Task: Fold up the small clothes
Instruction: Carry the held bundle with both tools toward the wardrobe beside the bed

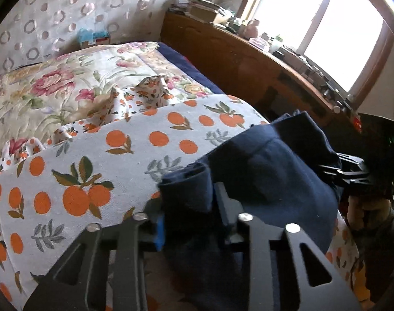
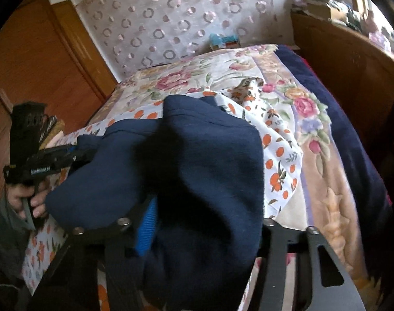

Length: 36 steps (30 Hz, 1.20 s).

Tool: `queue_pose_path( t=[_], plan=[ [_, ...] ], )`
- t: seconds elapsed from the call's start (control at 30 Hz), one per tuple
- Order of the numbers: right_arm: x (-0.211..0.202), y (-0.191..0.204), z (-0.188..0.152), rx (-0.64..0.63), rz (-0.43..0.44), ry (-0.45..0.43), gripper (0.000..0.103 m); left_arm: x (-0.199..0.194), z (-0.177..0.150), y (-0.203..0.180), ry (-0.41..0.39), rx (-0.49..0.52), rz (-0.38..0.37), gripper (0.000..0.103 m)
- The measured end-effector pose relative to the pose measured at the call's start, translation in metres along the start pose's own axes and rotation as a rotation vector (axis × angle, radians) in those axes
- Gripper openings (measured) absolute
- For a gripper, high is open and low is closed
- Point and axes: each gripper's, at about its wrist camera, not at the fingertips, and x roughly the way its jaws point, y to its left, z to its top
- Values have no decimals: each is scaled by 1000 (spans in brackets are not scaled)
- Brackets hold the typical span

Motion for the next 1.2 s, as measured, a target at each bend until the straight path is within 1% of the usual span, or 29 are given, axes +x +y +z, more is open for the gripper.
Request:
queue_pose_path(
  t=[0.03,0.07,0.13,0.17,0.2,0.23,0.3,0.47,0.6,0.7,0.83,0.93,1.2],
  plan=[
    [1,2,-1,-17,-4,-2,42,-1,0,-2,-3,4,5,24],
    [0,3,-1,-26,-5,-6,40,-3,0,-3,-5,7,5,22],
    [2,5,-2,-47,-17,-9,30,-9,1,-7,-25,11,8,20],
    [0,7,-3,-65,-29,-16,28,-13,0,-10,-36,15,8,19],
    [0,8,-3,-78,-35,-27,22,-18,0,-12,-51,21,4,19],
    [-3,9,-3,-94,-41,-38,20,-24,0,-16,-71,27,1,19],
    [-7,11,-5,-120,-54,-59,18,-38,0,-23,-106,38,-10,19],
    [-25,14,-5,-137,-39,-144,17,-77,1,-37,-201,51,-34,18],
    [-34,22,-1,-165,-29,-184,17,-102,2,-38,-266,54,-19,18],
    [-34,32,5,-199,-19,-199,16,-123,0,-32,-309,48,7,18],
    [-23,52,16,-261,17,-204,17,-155,-8,-15,-357,26,62,18],
    [-13,74,26,-320,73,-194,17,-181,-22,6,-391,-1,122,18],
    [39,157,55,-473,226,-162,17,-252,-68,65,-471,-91,289,18]
  ],
)
